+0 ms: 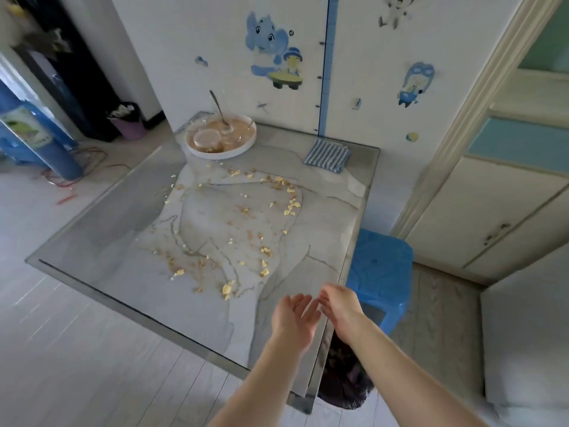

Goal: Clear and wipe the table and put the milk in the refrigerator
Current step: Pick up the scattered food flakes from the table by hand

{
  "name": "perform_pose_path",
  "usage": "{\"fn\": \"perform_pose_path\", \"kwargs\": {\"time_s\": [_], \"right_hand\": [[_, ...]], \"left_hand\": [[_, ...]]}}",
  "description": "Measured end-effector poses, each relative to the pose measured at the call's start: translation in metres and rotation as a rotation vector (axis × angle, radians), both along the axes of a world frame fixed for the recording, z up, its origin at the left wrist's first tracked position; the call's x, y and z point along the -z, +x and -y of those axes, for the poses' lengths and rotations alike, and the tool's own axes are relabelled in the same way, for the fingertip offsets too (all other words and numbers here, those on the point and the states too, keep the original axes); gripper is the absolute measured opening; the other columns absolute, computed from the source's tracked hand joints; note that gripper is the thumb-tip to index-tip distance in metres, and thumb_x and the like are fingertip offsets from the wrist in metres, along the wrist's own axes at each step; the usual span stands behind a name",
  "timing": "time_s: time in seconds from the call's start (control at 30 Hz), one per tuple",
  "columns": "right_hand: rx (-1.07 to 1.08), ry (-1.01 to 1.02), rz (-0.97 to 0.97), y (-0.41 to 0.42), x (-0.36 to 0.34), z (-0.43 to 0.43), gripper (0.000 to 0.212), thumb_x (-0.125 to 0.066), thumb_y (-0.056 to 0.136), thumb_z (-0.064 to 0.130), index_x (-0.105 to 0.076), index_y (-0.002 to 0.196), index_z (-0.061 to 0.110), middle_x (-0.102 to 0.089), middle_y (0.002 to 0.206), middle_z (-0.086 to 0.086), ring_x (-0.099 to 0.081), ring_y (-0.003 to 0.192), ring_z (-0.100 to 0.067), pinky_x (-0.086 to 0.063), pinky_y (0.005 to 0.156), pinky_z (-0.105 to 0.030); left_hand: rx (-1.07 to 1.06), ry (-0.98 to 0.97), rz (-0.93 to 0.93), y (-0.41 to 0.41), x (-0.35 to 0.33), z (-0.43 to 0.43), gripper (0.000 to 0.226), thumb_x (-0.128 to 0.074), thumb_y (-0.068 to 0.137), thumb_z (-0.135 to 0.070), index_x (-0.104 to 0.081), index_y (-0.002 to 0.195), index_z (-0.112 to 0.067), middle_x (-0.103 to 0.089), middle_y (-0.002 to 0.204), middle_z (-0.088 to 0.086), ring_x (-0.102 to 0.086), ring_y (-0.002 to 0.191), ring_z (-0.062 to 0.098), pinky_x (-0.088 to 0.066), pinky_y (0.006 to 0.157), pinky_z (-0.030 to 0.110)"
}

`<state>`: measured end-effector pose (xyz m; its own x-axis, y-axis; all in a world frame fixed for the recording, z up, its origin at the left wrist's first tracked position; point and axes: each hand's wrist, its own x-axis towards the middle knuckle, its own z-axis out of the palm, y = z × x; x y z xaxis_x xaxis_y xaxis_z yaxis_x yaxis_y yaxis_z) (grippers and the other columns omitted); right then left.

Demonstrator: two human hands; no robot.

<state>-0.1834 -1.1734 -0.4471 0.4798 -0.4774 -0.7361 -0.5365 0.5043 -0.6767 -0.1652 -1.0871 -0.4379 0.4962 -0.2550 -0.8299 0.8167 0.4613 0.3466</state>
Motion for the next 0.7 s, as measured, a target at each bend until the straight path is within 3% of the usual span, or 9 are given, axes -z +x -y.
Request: {"fn": "perform_pose_path", "kwargs": {"time_s": [0.17,0.37,0.47,0.53,0.6,0.7], "right_hand": [[-0.198,-0.126,0.059,0.032,-0.002,-0.023,0.02,-0.048,0.087,0.009,-0.056,0.069,0.013,-0.048,0.064,-0.003,-0.045,0.068,-0.015,-0.04,0.066,-0.026],[-0.342,-0.316,0.093,0.074,0.017,-0.054,0.012,-0.054,0.087,0.01,-0.063,0.093,0.004,-0.056,0.07,-0.002,-0.052,0.074,-0.017,-0.043,0.071,-0.029],[-0.65,-0.546,0.066,0.092,0.036,-0.075,0.028,-0.059,0.086,0.012,-0.059,0.111,0.002,-0.064,0.103,-0.009,-0.056,0.09,-0.014,-0.038,0.078,-0.02],[-0.899,-0.678,0.013,0.11,0.051,-0.09,0.039,-0.058,0.087,0.019,-0.052,0.124,0.006,-0.056,0.124,-0.008,-0.056,0.105,-0.016,-0.038,0.084,-0.019],[-1.088,-0.778,-0.035,0.122,0.058,-0.101,0.043,-0.056,0.088,0.024,-0.047,0.129,0.012,-0.047,0.133,-0.006,-0.05,0.118,-0.021,-0.039,0.096,-0.027],[-1.217,-0.846,-0.08,0.138,0.067,-0.124,0.048,-0.059,0.085,0.029,-0.044,0.129,0.017,-0.042,0.133,-0.004,-0.043,0.123,-0.021,-0.037,0.101,-0.032]], "left_hand": [[-0.04,0.034,0.031,0.038,-0.003,-0.038,0.047,-0.021,0.101,-0.022,-0.032,0.135,0.008,-0.037,0.143,0.023,-0.036,0.133,0.036,-0.029,0.108,0.041],[-0.124,0.095,0.063,0.092,0.009,-0.097,0.037,-0.023,0.101,-0.022,-0.045,0.119,0.0,-0.049,0.132,0.021,-0.044,0.127,0.035,-0.035,0.1,0.039],[-0.142,0.097,0.081,0.115,0.022,-0.131,0.045,-0.021,0.101,-0.022,-0.039,0.132,0.005,-0.055,0.114,0.018,-0.049,0.114,0.03,-0.034,0.097,0.038],[-0.147,0.089,0.084,0.133,0.032,-0.152,0.045,-0.021,0.101,-0.021,-0.036,0.134,0.007,-0.055,0.115,0.018,-0.051,0.105,0.031,-0.034,0.096,0.037],[-0.157,0.093,0.076,0.145,0.036,-0.167,0.045,-0.021,0.102,-0.021,-0.035,0.135,0.006,-0.051,0.128,0.021,-0.049,0.117,0.034,-0.033,0.101,0.038],[-0.137,0.076,0.054,0.166,0.049,-0.185,0.045,-0.021,0.102,-0.021,-0.035,0.135,0.005,-0.042,0.14,0.02,-0.039,0.131,0.032,-0.03,0.106,0.04]]}}
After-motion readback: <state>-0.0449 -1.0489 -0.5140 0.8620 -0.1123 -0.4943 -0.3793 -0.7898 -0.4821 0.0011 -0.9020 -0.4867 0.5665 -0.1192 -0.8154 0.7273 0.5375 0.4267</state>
